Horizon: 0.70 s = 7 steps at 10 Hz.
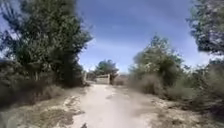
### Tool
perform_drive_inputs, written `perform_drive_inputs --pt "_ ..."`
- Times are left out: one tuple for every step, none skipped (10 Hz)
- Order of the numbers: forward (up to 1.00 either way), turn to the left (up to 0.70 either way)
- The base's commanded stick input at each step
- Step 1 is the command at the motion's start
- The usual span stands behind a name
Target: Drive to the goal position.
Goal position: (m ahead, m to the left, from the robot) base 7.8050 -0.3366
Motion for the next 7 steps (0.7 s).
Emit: perform_drive_inputs --pt "0.70 0.00" --pt "0.70 0.00" --pt "0.70 0.00" --pt "0.70 0.00" --pt "0.70 0.01" --pt "0.70 0.06" --pt "0.70 0.10"
